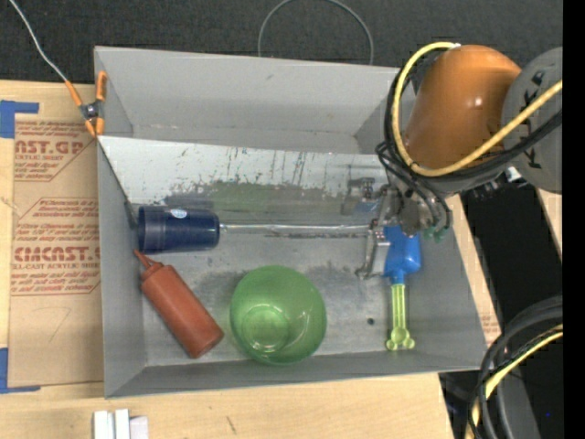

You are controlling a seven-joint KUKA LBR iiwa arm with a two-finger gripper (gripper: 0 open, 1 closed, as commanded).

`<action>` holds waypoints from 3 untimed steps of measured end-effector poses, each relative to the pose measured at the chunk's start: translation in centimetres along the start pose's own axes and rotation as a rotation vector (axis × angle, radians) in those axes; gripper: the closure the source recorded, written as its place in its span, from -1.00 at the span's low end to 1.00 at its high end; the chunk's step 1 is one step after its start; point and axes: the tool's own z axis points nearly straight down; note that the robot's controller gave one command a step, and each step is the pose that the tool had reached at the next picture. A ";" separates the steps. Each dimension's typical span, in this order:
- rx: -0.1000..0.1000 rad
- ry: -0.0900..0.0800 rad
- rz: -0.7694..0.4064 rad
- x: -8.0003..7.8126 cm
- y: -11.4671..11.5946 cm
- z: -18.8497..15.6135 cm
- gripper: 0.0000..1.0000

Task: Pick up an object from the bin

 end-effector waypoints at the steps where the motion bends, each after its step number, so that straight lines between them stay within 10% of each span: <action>1: 0.000 0.004 -0.038 1.6 4.2 9.1 -1.00; 2: -0.002 -0.001 -0.020 5.9 6.5 7.7 -1.00; 3: -0.001 -0.002 -0.125 3.5 10.9 15.5 -1.00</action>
Offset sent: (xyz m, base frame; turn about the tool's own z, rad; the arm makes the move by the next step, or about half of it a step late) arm -0.0580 0.0626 -0.0784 -0.0183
